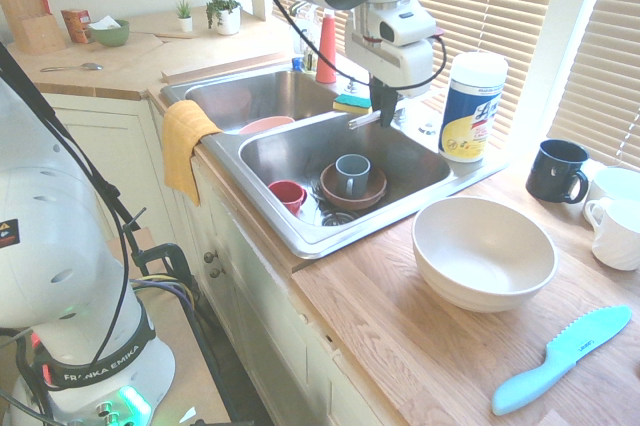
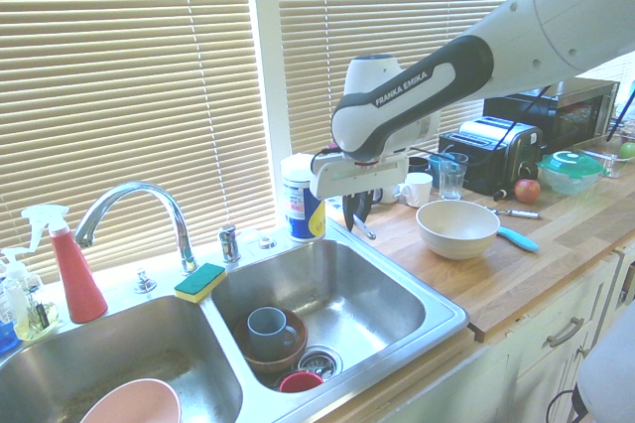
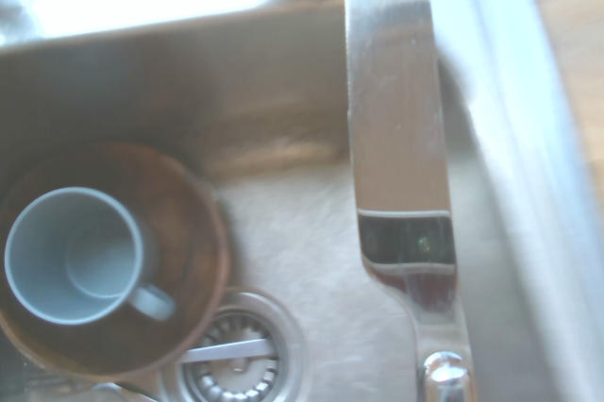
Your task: Put the knife into the sink
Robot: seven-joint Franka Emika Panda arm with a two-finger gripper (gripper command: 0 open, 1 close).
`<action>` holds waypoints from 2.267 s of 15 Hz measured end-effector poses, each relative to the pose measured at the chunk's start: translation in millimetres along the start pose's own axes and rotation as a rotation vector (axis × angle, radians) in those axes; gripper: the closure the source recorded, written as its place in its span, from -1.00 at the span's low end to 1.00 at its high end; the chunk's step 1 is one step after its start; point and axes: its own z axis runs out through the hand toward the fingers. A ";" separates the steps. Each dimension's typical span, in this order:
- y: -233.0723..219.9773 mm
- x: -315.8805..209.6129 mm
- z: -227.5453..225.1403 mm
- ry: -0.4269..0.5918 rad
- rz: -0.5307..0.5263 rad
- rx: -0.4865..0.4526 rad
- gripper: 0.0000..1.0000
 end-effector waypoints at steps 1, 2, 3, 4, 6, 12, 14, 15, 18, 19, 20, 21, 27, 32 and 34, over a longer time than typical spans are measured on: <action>-7.6 -10.8 16.1 0.006 -0.010 -0.004 1.00; -13.7 -20.0 32.9 0.007 -0.020 -0.005 1.00; -18.5 -27.9 48.7 0.001 -0.027 -0.002 1.00; -21.6 -34.5 62.5 -0.005 -0.029 0.001 1.00; -26.1 -46.1 88.3 -0.012 -0.021 0.004 1.00; -18.5 -60.7 168.2 -0.045 0.015 -0.021 1.00; -14.6 -59.0 188.8 -0.049 0.022 -0.031 1.00; -12.9 -57.5 198.7 -0.051 0.029 -0.037 1.00; -12.3 -53.5 228.7 -0.061 0.044 -0.060 1.00; -12.3 -52.7 238.1 -0.067 0.051 -0.070 1.00; -13.2 -52.4 245.9 -0.072 0.055 -0.075 1.00; -14.2 -52.4 252.0 -0.076 0.058 -0.078 1.00; -23.2 -58.0 274.7 -0.082 0.058 -0.096 -1.00; -18.6 -52.0 279.9 -0.086 0.087 -0.105 -1.00; -19.1 -51.1 279.5 -0.086 0.088 -0.103 -1.00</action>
